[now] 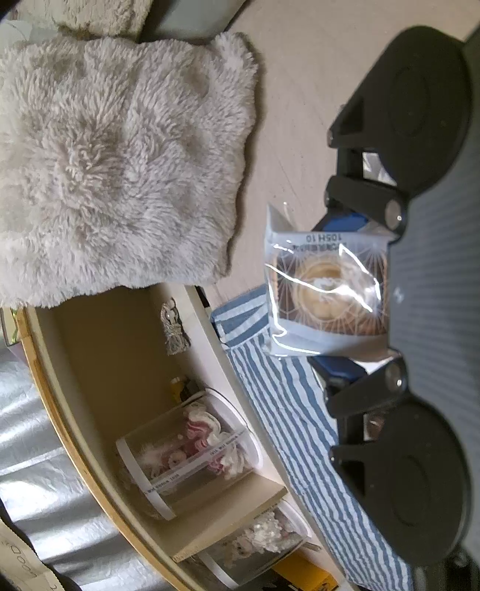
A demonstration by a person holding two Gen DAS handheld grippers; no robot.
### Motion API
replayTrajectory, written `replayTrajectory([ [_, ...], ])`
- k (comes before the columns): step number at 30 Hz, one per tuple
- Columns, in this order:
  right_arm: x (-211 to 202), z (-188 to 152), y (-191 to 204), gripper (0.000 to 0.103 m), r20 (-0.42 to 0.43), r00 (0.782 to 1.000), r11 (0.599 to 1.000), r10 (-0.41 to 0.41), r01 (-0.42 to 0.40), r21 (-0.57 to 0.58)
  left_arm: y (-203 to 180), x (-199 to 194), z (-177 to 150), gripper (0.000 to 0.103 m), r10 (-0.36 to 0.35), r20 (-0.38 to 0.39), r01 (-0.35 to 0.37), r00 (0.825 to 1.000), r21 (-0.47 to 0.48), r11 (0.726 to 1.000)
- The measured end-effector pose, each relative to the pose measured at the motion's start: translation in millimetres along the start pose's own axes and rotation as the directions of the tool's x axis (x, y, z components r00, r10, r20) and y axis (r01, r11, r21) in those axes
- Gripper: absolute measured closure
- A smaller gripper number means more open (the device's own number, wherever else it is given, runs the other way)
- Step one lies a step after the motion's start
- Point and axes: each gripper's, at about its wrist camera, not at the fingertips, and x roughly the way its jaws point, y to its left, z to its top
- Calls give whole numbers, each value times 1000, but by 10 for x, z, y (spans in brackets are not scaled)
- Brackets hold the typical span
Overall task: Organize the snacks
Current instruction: 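Carry the dark pack with left tool while right tool carries round cookie to tray, then open left tool releasing dark pack while right tool releases round cookie in tray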
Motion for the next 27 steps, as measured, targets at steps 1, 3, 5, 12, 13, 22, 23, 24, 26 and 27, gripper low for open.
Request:
replayTrajectory([
  [1,1,-2,-5,34,0,1000,1000,2,-2,1,13,57,-6,37,22,-14,-22,1000,8,1000],
  [3,4,-11,-6,34,-4,1000,1000,10,-10,4,54,129,-36,37,80,-32,-80,996,22,997],
  [5,17,-21,9,34,-11,1000,1000,27,-27,3,135,171,-70,37,152,-44,-151,987,20,988],
  [12,182,-25,140,33,-72,990,992,124,-125,-11,264,85,-162,36,185,-5,-185,983,-26,982],
  [13,228,-24,160,33,-83,986,989,144,-145,-7,257,78,-168,36,184,-9,-184,983,-25,983],
  [22,354,-54,262,3,-124,980,986,153,-160,-51,216,34,-162,27,145,-56,-147,988,-32,989],
  [23,353,-60,259,4,-129,979,985,155,-163,-53,207,26,-165,26,139,-60,-141,988,-35,989],
  [24,354,-64,251,4,-135,978,985,156,-164,-51,199,19,-166,25,132,-66,-135,989,-38,990],
  [26,361,-79,236,4,-146,978,987,146,-155,-52,178,4,-171,22,115,-74,-118,991,-43,992],
  [27,363,-87,241,4,-151,979,987,138,-148,-57,170,-4,-173,20,108,-75,-111,991,-46,993],
])
